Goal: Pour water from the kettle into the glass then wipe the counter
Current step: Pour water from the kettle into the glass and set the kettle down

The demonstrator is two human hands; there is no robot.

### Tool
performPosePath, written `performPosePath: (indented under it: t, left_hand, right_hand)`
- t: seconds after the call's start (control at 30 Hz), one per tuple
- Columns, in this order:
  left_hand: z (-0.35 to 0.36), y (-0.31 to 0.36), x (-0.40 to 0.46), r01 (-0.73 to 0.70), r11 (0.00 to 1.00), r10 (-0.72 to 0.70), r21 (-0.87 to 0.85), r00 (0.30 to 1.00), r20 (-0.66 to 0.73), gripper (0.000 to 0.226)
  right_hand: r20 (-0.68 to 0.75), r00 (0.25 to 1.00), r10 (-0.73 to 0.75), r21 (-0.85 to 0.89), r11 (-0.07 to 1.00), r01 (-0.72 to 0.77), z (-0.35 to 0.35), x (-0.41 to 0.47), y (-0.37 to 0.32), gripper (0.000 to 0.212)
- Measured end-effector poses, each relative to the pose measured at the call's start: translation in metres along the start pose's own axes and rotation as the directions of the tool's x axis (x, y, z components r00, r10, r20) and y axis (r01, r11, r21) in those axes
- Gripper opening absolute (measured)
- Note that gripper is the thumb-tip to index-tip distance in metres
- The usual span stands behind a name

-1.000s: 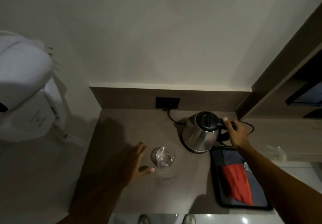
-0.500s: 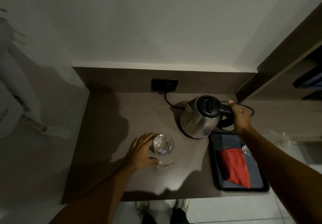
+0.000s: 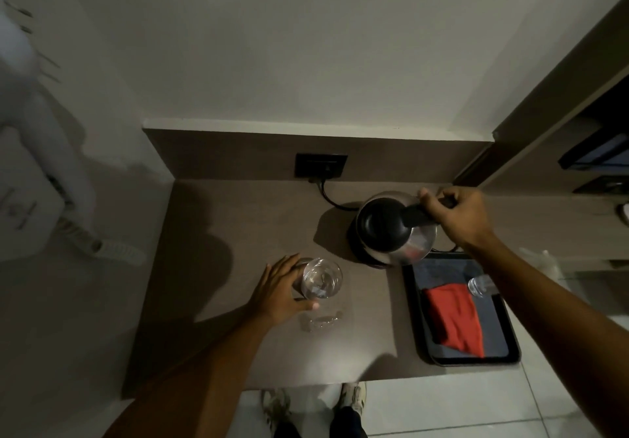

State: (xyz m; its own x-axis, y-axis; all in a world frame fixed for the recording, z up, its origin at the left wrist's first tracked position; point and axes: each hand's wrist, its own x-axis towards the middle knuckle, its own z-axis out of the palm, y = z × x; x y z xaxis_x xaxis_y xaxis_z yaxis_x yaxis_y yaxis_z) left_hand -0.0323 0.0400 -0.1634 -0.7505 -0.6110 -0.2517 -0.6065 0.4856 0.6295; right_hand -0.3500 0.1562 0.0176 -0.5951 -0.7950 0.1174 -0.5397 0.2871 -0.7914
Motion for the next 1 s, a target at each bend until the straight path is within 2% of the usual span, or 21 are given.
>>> performPosePath:
  t: [0.13, 0.27, 0.47, 0.57, 0.67, 0.83, 1.0]
  left_hand:
    - [0.000, -0.001, 0.000, -0.017, 1.000, 0.017, 0.013, 1.000, 0.010, 0.101]
    - [0.001, -0.005, 0.001, -0.030, 0.999, 0.029, 0.020, 0.999, 0.025, 0.101]
    - [0.004, -0.011, 0.004, -0.064, 0.997, 0.062, 0.049, 0.997, 0.040, 0.101]
    - [0.005, -0.013, 0.003, -0.070, 0.996, 0.068, 0.049, 0.997, 0.043, 0.101]
    - [0.004, -0.013, 0.004, -0.063, 0.997, 0.061, 0.044, 0.997, 0.051, 0.101]
    - [0.005, -0.016, 0.004, -0.062, 0.997, 0.058, 0.051, 0.996, 0.072, 0.099]
    - [0.006, -0.015, 0.004, -0.070, 0.996, 0.065, 0.053, 0.995, 0.079, 0.097]
  right_hand:
    - [0.095, 0.979, -0.179, -0.234, 0.952, 0.197, 0.004, -0.004, -0.030, 0.044]
    - [0.149, 0.954, -0.259, -0.384, 0.874, 0.297, 0.013, -0.006, -0.051, 0.051]
    - [0.241, 0.922, -0.303, -0.441, 0.813, 0.382, 0.025, -0.012, -0.069, 0.057]
    - [0.277, 0.889, -0.365, -0.490, 0.742, 0.457, 0.031, -0.014, -0.077, 0.056]
    - [0.323, 0.876, -0.359, -0.532, 0.697, 0.482, 0.035, -0.015, -0.082, 0.058]
    - [0.398, 0.862, -0.315, -0.600, 0.621, 0.504, 0.044, -0.016, -0.089, 0.072]
    - [0.409, 0.855, -0.320, -0.637, 0.571, 0.518, 0.048, -0.017, -0.088, 0.070]
